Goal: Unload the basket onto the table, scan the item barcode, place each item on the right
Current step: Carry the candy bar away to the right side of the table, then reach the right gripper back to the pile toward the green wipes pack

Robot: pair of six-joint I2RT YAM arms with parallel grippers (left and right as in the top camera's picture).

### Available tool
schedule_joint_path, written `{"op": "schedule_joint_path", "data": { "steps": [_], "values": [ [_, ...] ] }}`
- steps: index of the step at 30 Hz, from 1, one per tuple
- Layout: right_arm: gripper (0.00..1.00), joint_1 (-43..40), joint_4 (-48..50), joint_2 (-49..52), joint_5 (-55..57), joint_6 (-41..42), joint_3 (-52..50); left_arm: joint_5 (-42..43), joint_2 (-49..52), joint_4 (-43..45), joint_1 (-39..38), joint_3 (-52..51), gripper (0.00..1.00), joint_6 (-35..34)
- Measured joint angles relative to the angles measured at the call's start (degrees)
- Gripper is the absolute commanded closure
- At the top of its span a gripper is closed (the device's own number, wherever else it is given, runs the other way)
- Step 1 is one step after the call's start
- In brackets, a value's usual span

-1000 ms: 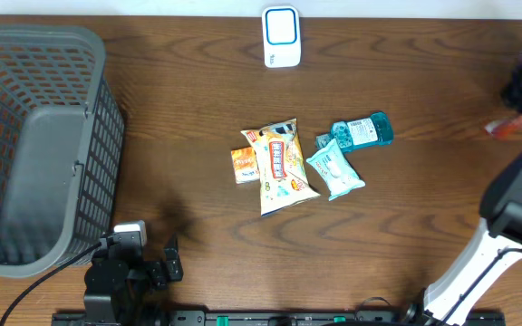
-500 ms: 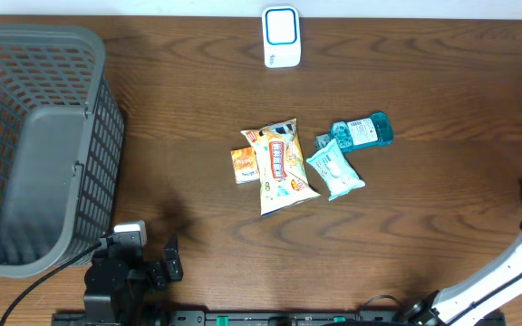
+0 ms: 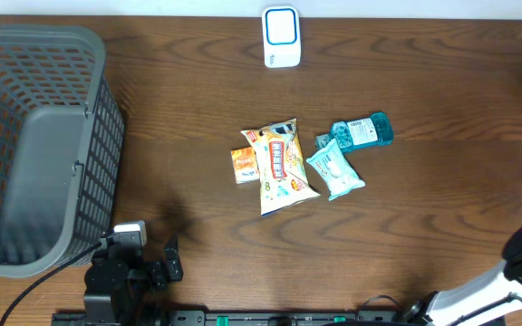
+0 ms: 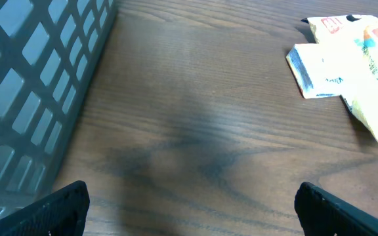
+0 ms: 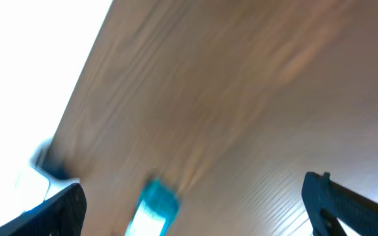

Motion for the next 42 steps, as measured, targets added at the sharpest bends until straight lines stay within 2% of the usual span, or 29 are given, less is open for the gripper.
{"op": "schedule_joint_path", "data": {
  "steps": [4, 8, 15, 22, 28, 32, 42],
  "values": [
    [0.01, 8.2, -4.7, 0.2, -5.0, -6.7, -0.2, 0.0, 0.0, 0.0, 0.0, 0.0, 0.0, 0.0],
    [0.01, 18.8, -6.5, 0.5, -4.5, -12.3, -0.6, 0.0, 0.0, 0.0, 0.0, 0.0, 0.0, 0.0],
    [0.01, 41.0, -8.4, 0.5, 11.8, -15.7, -0.7, 0.0, 0.0, 0.0, 0.0, 0.0, 0.0, 0.0],
    [0.01, 57.2, -7.4, 0.5, 29.1, -15.3, -4.4, 0.0, 0.0, 0.0, 0.0, 0.0, 0.0, 0.0],
    [0.01, 65.9, -5.6, 0.6, 41.3, -10.2, -14.8, 0.0, 0.0, 0.0, 0.0, 0.0, 0.0, 0.0],
    [0.09, 69.4, -2.5, 0.6, 43.9, -8.2, -20.2, 0.0, 0.0, 0.0, 0.0, 0.0, 0.0, 0.0],
    [0.25, 77.2, 14.2, 0.6, 55.2, -5.9, -37.7, 0.0, 0.0, 0.0, 0.0, 0.0, 0.0, 0.0]
  ]
}}
